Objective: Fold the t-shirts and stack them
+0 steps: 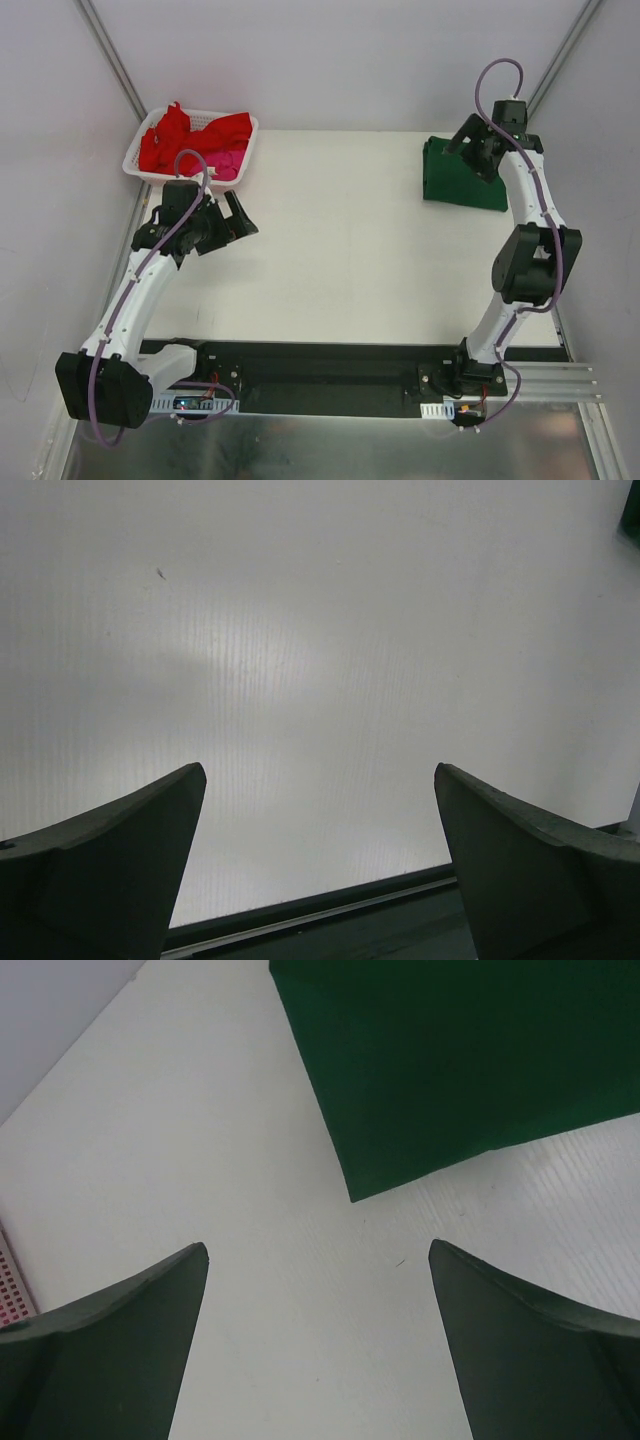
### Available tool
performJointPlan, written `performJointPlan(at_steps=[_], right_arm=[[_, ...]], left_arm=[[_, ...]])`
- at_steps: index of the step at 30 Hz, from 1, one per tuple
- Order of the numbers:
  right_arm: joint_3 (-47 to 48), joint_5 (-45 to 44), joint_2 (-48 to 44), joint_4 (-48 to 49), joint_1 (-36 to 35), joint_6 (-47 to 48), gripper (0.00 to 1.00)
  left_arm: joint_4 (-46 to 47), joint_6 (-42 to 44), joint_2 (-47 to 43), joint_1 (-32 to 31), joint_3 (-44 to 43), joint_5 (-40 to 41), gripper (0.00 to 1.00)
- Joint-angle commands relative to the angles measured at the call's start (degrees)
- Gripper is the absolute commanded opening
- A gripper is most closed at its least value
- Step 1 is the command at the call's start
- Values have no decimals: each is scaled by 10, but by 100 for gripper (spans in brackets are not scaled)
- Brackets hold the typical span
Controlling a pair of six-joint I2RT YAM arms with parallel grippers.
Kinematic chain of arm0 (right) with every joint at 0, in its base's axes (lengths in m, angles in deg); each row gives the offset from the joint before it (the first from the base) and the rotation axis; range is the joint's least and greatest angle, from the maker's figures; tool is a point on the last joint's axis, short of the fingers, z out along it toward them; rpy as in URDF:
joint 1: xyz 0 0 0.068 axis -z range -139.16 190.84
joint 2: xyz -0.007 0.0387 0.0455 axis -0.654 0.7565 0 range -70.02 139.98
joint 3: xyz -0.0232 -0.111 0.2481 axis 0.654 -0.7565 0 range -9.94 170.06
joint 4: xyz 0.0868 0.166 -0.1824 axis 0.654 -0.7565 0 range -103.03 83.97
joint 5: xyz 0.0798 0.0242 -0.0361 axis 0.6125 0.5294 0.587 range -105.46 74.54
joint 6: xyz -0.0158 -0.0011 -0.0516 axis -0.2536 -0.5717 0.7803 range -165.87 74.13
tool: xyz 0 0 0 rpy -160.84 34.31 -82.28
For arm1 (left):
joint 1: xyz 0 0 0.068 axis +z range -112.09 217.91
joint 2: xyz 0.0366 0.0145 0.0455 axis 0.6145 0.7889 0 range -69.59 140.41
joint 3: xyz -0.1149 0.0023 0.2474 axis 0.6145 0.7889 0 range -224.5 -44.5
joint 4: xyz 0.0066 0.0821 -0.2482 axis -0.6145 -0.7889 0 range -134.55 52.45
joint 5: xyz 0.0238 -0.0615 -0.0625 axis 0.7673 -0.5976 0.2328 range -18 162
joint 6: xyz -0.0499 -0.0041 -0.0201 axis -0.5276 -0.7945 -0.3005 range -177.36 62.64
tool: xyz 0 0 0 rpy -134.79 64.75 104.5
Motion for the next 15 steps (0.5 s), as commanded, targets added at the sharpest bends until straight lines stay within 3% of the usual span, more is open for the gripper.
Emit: performJointPlan(at_steps=[1,3,5,7,11,15], right_arm=[[8,6,-12,25,20,-58,96],[-31,35,-65,43,20,-53,96],[-113,119,-126,54,13,-54,96],[-201,144,-172,73,-17,-48,96],[-270,116,-241,63,-58,-31,96],[-254,54,-264,12,-78,-9,96]], left_arm=[[8,-10,-9,6,-30,29,99],[15,-19,-8,6,-23,24,99],[15,-25,4,6,-19,23,99],[16,-25,16,6,-16,13,99],[21,-41,15,6,-9,32,99],[23,-35,21,6,-16,49,99]])
